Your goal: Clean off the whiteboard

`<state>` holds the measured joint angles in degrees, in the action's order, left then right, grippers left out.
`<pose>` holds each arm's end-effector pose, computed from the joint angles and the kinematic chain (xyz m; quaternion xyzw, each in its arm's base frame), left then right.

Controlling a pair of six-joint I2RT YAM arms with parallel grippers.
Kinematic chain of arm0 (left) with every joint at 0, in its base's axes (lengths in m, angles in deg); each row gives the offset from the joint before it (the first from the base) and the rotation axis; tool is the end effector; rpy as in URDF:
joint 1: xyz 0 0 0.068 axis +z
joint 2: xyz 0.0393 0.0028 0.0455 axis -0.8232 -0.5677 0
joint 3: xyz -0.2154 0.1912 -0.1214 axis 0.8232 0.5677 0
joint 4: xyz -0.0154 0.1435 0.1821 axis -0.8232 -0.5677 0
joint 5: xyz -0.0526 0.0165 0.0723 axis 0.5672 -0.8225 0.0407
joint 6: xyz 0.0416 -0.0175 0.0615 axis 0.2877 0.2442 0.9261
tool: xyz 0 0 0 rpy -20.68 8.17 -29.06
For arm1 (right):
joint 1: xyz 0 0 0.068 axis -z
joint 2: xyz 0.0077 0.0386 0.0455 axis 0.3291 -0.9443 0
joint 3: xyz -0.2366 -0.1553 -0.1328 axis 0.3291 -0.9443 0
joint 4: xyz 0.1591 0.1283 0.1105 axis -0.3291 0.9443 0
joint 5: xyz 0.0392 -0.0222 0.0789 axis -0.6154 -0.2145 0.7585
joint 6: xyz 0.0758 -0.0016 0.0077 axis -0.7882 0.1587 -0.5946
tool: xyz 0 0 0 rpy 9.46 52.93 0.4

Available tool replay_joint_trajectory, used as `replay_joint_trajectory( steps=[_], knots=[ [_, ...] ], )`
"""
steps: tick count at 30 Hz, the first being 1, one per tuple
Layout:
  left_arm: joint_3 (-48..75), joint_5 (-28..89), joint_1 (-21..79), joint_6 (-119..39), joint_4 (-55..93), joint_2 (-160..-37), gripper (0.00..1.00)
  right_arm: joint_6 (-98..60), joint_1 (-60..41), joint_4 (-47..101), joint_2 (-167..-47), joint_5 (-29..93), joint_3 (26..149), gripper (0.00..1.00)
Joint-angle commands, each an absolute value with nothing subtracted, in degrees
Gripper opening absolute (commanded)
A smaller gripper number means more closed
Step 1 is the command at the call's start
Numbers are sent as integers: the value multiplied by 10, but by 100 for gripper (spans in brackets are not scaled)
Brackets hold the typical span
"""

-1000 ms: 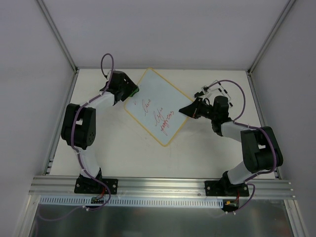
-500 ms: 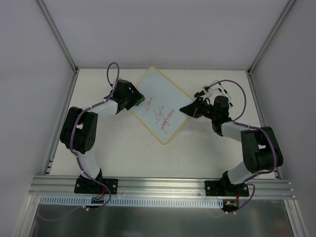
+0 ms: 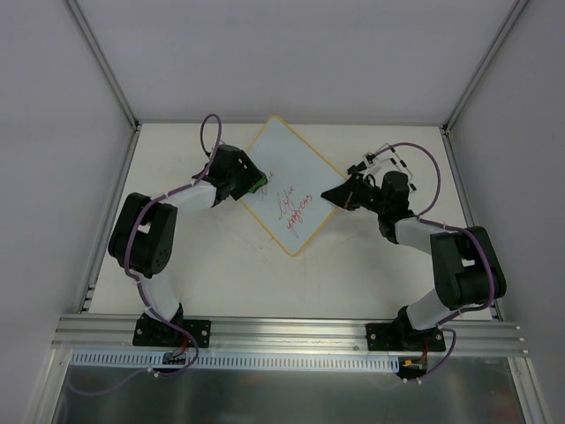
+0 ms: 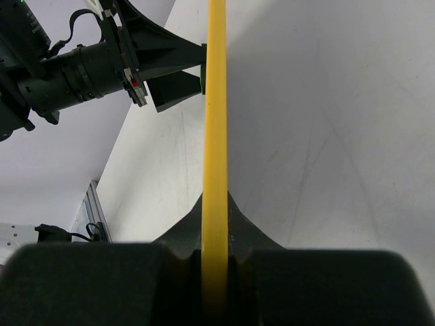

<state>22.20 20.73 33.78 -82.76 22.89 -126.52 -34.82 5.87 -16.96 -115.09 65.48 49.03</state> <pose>0.3793 -0.1487 0.2442 -0.2542 0.8434 -0.2837 0.3790 0.2980 0.1145 0.2694 -0.1730 0.7247 0.4423 0.4993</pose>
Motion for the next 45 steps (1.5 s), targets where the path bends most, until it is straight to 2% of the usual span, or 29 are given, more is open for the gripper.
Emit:
replay_joint_trajectory(
  steps=[1, 10, 20, 45],
  knots=[
    [185, 248, 353, -830, 204, -1263, 10, -259, 22, -166, -1141, 740, 488, 0],
    [73, 245, 371, -809, 183, -1311, 10, -257, 13, -165, -1127, 736, 478, 0],
    [8, 235, 398, -788, 139, -1359, 9, -243, 4, -139, -1110, 730, 479, 0],
    [69, 237, 443, -807, 91, -1361, 7, -241, -5, -135, -1114, 725, 480, 0]
  ],
)
